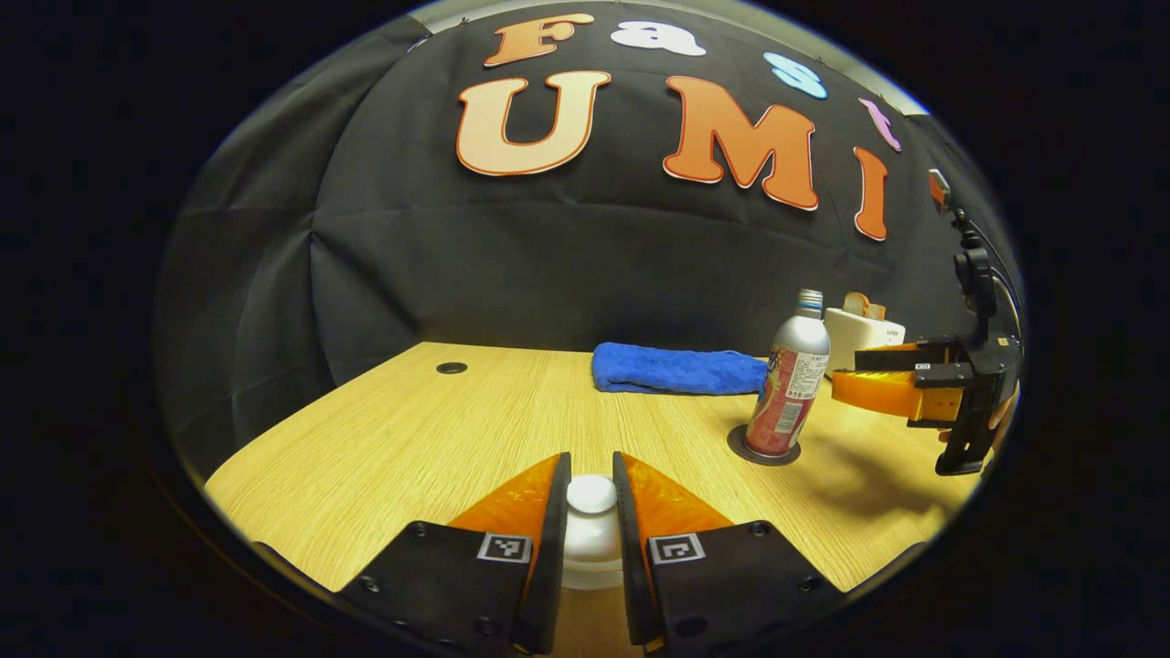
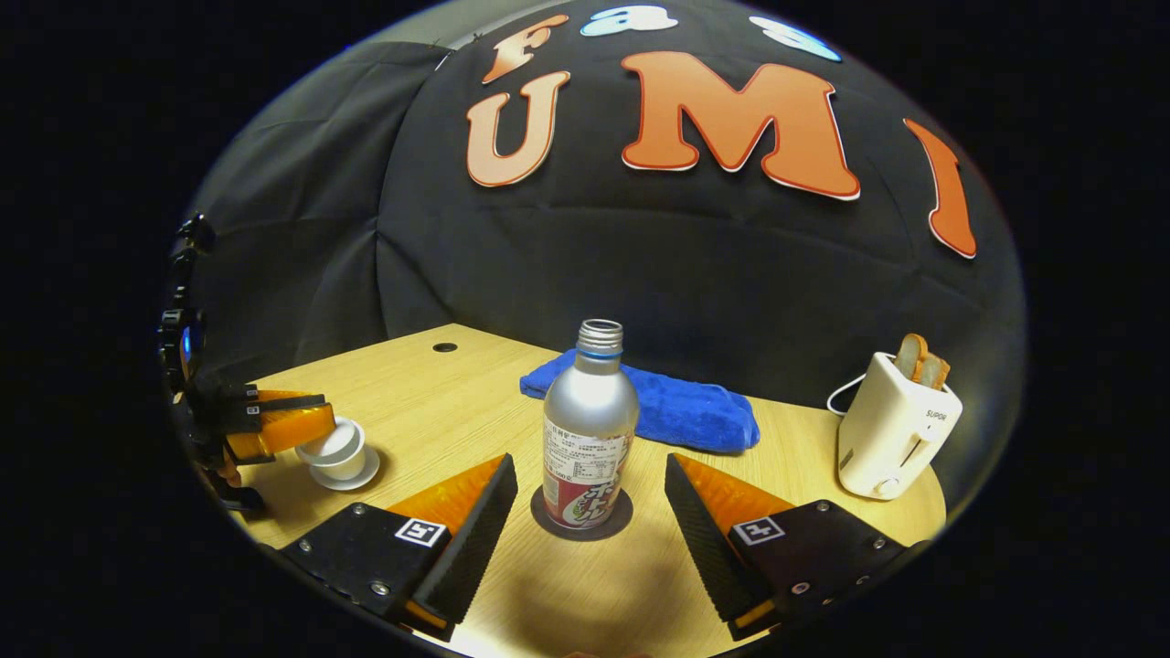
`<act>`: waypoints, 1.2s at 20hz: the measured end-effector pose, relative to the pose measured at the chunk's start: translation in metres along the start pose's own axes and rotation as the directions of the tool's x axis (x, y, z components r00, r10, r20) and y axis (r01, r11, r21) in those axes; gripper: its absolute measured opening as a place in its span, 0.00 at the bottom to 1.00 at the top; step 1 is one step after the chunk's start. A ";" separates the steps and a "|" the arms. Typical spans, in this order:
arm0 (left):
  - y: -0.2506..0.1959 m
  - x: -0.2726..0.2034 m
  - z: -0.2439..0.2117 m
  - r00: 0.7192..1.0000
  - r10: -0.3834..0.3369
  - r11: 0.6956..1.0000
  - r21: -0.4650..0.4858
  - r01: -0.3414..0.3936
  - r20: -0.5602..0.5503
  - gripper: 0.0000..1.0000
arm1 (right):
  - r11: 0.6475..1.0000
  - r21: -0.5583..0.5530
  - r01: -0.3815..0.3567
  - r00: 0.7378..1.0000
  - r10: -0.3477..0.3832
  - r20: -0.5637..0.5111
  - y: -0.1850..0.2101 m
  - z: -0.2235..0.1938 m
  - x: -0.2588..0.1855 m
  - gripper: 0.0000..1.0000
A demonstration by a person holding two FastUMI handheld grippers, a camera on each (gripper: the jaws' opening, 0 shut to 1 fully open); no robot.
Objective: Open the teacup lid with one hand, grasp the water bottle and pour water into the teacup with the other hand; after pouring, place the water bottle on the coaster and then close the teacup lid.
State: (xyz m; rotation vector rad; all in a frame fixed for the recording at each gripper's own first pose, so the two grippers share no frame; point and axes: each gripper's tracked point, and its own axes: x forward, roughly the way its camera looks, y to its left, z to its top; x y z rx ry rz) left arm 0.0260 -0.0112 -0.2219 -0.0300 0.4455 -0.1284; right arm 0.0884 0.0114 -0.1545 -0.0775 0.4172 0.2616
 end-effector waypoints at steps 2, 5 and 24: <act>-0.004 0.002 -0.003 1.000 0.000 1.000 0.009 0.000 0.001 0.33 | 1.000 -0.007 0.010 1.000 -0.010 0.009 -0.001 0.000 -0.006 0.98; -0.003 0.001 -0.004 1.000 0.011 0.999 0.034 -0.011 0.000 0.33 | 1.000 -0.005 0.021 1.000 -0.021 0.014 -0.005 -0.003 -0.014 0.98; -0.033 -0.044 0.095 0.965 0.032 0.996 0.072 -0.053 0.261 0.83 | 0.985 0.078 0.156 0.965 -0.169 0.199 -0.022 0.032 -0.073 0.98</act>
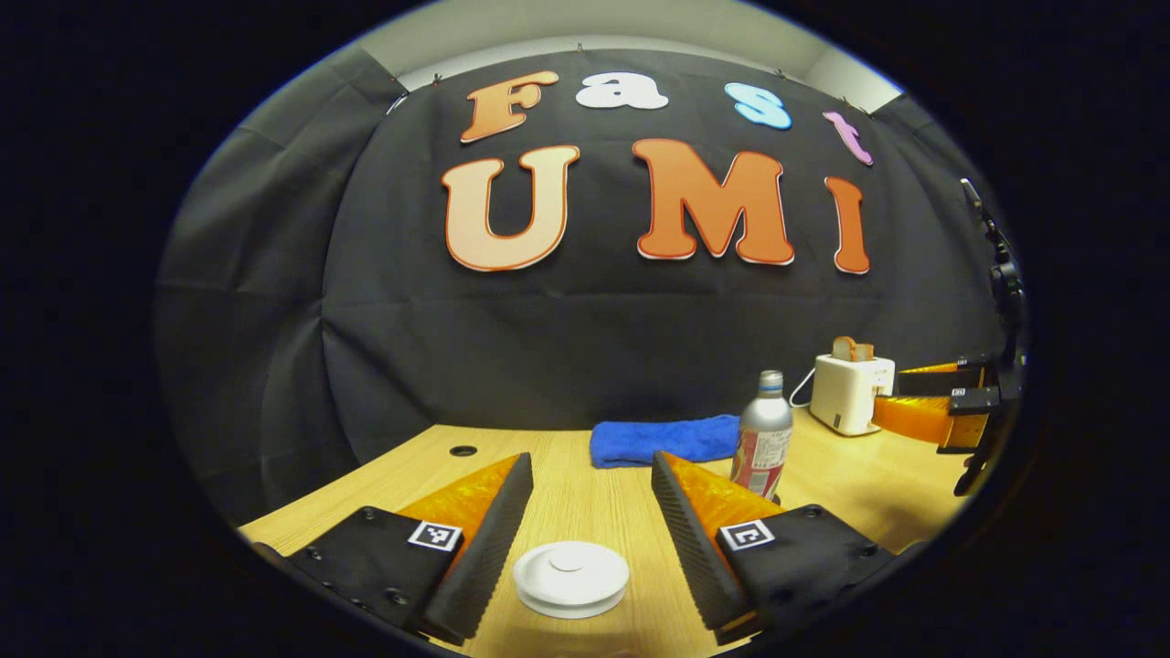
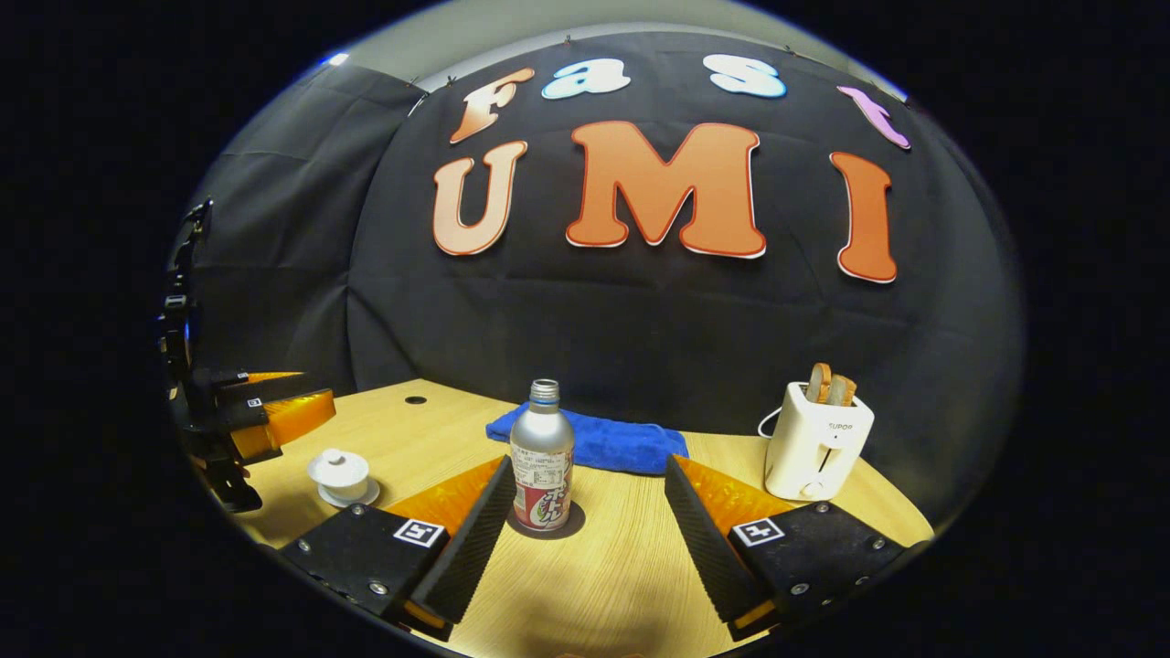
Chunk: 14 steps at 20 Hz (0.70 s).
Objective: Open the teacup lid with one hand, grasp the water bottle and pour water into the teacup with the other hand; after pouring, place the water bottle on the coaster and then close the teacup lid.
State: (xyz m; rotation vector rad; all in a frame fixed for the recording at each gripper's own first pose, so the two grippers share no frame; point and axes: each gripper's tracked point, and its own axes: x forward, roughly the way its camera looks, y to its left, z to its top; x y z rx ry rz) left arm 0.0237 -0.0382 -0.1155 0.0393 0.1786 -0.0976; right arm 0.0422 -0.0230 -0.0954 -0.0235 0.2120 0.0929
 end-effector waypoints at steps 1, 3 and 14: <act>-0.002 -0.003 0.008 1.000 0.004 1.000 -0.002 -0.004 0.013 0.89 | 1.000 -0.001 0.000 1.000 0.000 0.009 0.001 0.004 -0.003 0.98; -0.008 -0.007 0.023 0.999 0.005 1.000 -0.009 -0.005 0.035 0.97 | 1.000 -0.017 0.006 0.999 -0.006 0.038 0.002 0.015 -0.010 0.99; -0.019 -0.038 0.098 0.993 -0.007 0.999 -0.049 0.013 0.117 1.00 | 0.999 0.032 0.017 0.984 -0.022 0.175 0.000 0.080 -0.056 0.98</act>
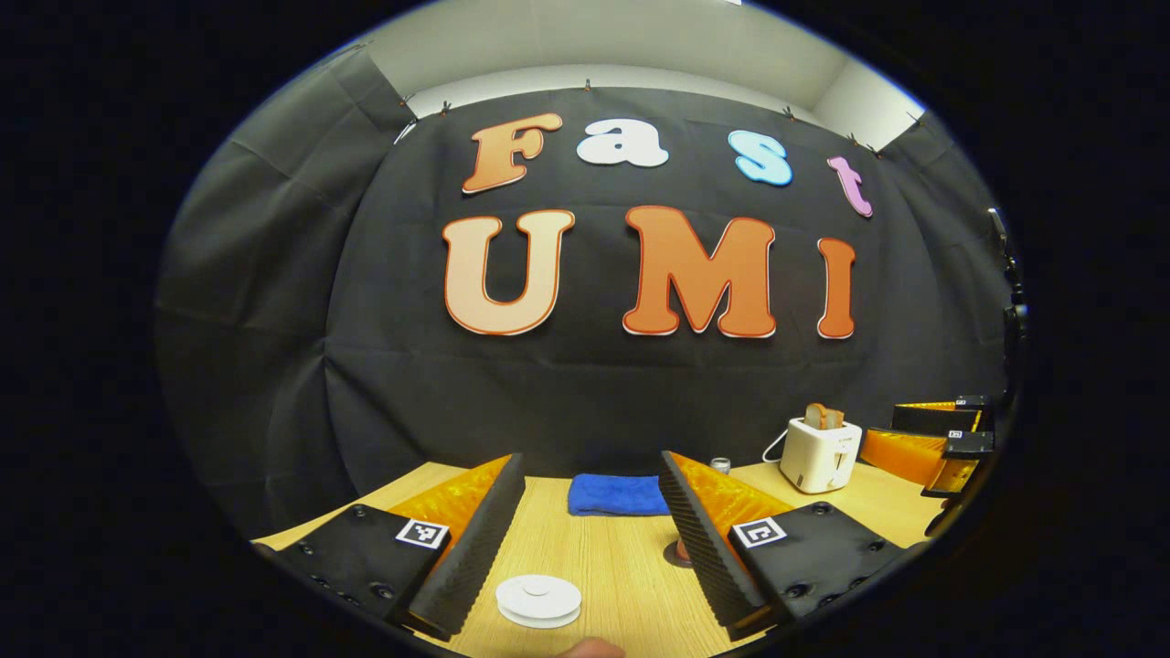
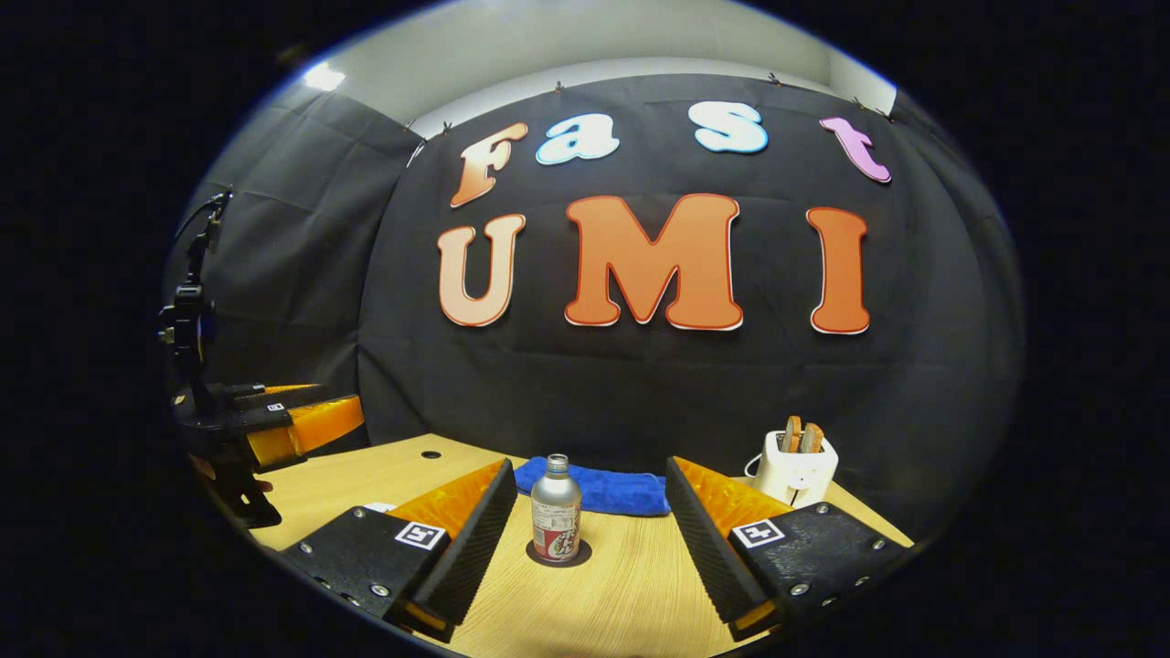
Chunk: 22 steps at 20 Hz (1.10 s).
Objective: Open the teacup lid with one hand, grasp the water bottle and pour water into the teacup with the other hand; after pouring, place the water bottle on the coaster and then close the teacup lid.
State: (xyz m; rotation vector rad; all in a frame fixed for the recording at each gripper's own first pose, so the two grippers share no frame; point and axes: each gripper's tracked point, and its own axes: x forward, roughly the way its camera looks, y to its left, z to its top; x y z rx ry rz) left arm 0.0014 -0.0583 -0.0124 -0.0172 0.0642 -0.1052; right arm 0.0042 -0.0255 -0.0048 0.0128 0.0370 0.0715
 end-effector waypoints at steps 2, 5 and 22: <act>0.000 -0.003 0.007 1.000 0.008 1.000 0.009 -0.008 0.005 0.93 | 1.000 -0.014 0.024 0.999 -0.024 0.024 -0.005 0.009 -0.005 0.98; -0.004 -0.008 0.010 1.000 0.004 1.000 0.004 -0.004 0.004 0.97 | 0.998 -0.026 0.062 0.997 -0.061 0.049 -0.013 0.016 -0.010 0.98; -0.005 -0.016 0.006 1.000 0.000 1.000 -0.001 0.000 0.017 1.00 | 0.995 -0.037 0.089 0.995 -0.087 0.043 -0.013 0.007 -0.013 0.98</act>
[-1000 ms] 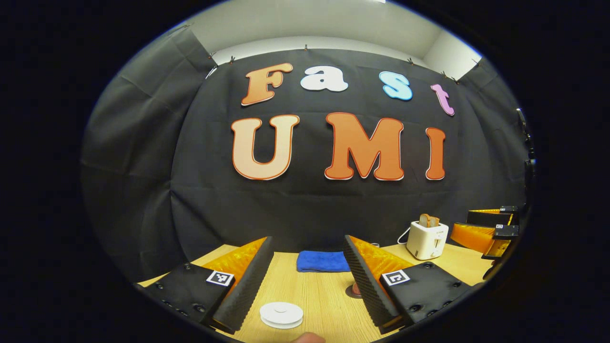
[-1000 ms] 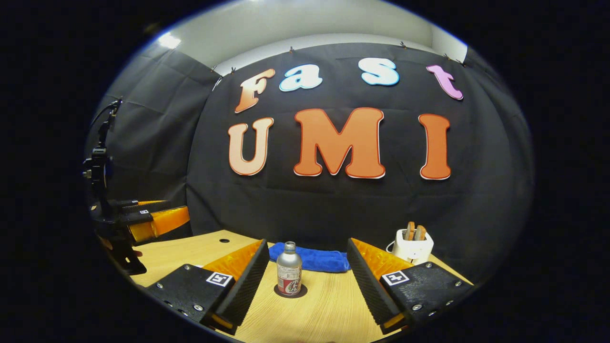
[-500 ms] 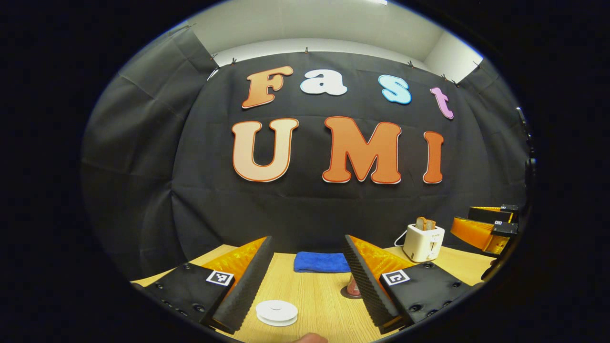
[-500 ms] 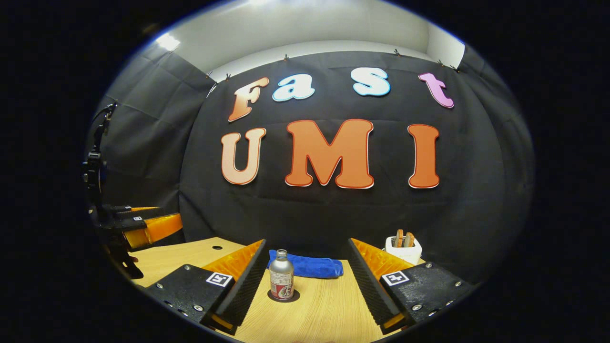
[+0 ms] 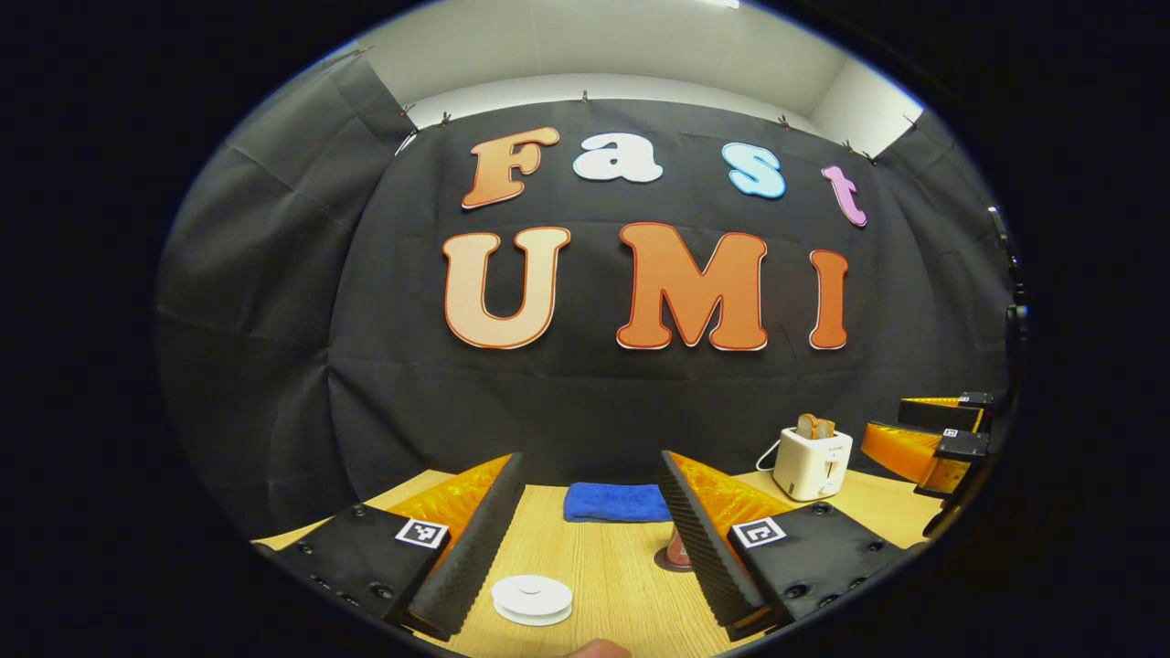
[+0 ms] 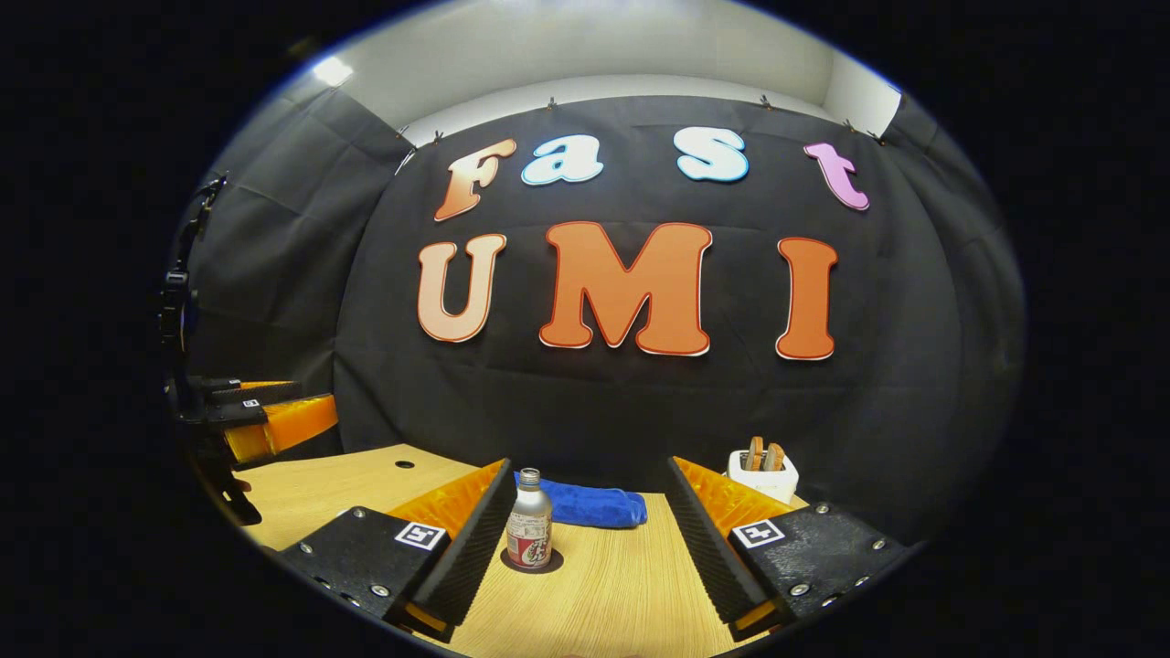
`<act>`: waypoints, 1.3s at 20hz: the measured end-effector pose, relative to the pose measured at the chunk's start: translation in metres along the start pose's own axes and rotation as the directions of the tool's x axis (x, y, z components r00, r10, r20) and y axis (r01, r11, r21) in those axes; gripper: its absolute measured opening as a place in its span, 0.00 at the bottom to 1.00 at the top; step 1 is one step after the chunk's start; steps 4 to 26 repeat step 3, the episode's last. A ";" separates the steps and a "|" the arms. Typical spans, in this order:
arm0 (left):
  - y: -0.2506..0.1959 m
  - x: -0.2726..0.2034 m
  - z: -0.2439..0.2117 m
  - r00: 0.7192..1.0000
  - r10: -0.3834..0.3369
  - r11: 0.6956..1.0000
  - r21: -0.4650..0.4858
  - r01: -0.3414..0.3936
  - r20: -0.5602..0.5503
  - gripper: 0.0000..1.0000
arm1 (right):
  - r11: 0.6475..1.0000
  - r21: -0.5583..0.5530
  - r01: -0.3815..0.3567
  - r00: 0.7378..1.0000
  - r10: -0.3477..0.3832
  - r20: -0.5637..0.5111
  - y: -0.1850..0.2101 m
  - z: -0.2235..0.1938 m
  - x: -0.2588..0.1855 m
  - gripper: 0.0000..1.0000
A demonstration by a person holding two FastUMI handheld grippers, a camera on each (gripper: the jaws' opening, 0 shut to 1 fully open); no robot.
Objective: Open the teacup lid with one hand, grasp the water bottle and pour water into the teacup with the other hand; after pouring, place the water bottle on the coaster and then close the teacup lid.
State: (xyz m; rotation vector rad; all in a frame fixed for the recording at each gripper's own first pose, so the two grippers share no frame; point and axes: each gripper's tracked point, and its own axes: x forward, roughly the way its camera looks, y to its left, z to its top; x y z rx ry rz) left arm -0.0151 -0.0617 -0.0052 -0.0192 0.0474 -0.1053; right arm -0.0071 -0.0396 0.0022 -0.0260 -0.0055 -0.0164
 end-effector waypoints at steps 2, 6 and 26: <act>0.001 0.002 0.000 1.000 0.005 1.000 0.001 -0.005 0.000 1.00 | 1.000 0.002 -0.002 1.000 0.002 0.000 0.001 0.000 0.001 0.98; 0.002 0.001 0.000 1.000 0.006 1.000 0.002 -0.006 -0.002 1.00 | 1.000 0.004 -0.002 1.000 0.002 -0.002 0.001 -0.002 0.002 0.98; 0.002 0.001 0.000 1.000 0.006 1.000 0.002 -0.006 -0.002 1.00 | 1.000 0.004 -0.002 1.000 0.002 -0.002 0.001 -0.002 0.002 0.98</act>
